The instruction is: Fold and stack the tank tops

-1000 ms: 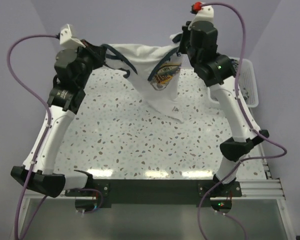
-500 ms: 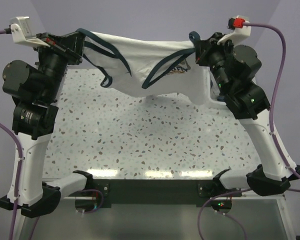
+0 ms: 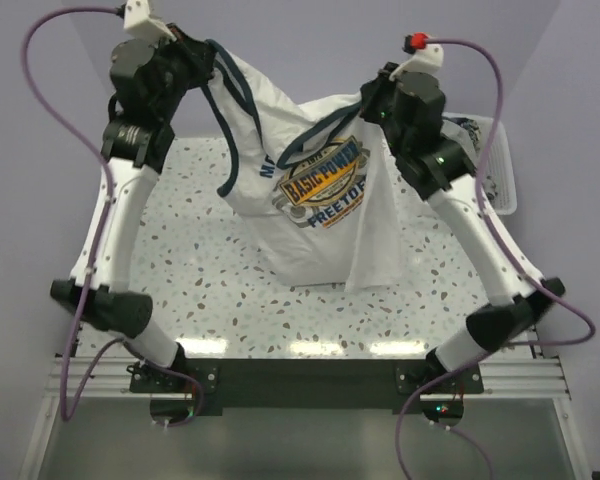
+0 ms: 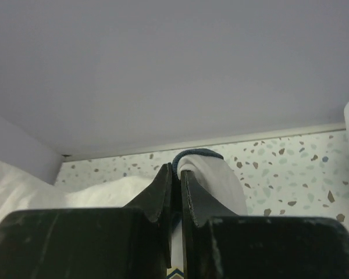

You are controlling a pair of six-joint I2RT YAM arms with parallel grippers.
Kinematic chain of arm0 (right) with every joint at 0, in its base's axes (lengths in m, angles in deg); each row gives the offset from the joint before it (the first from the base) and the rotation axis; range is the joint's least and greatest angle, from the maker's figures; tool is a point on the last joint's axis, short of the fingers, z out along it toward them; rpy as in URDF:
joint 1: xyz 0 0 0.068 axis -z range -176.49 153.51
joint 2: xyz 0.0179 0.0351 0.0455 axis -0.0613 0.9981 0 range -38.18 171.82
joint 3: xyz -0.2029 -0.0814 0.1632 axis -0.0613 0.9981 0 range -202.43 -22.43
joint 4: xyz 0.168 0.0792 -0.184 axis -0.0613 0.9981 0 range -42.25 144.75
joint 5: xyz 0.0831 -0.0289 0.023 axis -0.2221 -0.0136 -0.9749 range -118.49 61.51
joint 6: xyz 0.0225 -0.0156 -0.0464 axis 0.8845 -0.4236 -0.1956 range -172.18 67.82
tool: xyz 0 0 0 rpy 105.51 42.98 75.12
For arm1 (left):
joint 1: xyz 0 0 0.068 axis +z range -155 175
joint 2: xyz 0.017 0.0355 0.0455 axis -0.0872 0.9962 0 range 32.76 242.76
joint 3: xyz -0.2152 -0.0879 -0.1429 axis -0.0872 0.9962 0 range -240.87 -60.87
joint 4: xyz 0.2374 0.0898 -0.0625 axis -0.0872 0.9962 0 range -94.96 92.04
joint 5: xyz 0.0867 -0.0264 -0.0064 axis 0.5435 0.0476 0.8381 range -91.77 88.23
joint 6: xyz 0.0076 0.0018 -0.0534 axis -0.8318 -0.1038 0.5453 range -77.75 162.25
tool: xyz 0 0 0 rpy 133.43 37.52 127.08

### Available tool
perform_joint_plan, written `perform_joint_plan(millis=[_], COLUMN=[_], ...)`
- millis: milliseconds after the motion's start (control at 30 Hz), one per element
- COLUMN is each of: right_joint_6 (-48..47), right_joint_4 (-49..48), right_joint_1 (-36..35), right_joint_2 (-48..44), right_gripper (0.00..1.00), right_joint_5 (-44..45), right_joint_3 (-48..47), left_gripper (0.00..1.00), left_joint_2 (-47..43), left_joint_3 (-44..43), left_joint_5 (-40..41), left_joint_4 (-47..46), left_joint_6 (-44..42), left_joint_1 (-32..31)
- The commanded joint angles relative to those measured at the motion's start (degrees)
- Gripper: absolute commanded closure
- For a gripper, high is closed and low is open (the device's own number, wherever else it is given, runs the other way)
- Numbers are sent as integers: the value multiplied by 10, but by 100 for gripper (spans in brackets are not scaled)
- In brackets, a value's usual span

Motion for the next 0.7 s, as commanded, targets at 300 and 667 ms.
perform_joint_plan(millis=[300, 667], right_joint_6=[120, 20], right_joint_4=[118, 113], right_joint_1=[120, 35], right_joint_2=[354, 107], right_gripper=[31, 38], right_joint_5=[-212, -104], right_joint_3=[-206, 193], left_gripper=[10, 14], left_joint_2=[393, 43], left_joint_3=[-194, 291], left_joint_5=[-78, 38], left_joint_4=[4, -76], left_joint_6=[15, 120], left_joint_1=[44, 26])
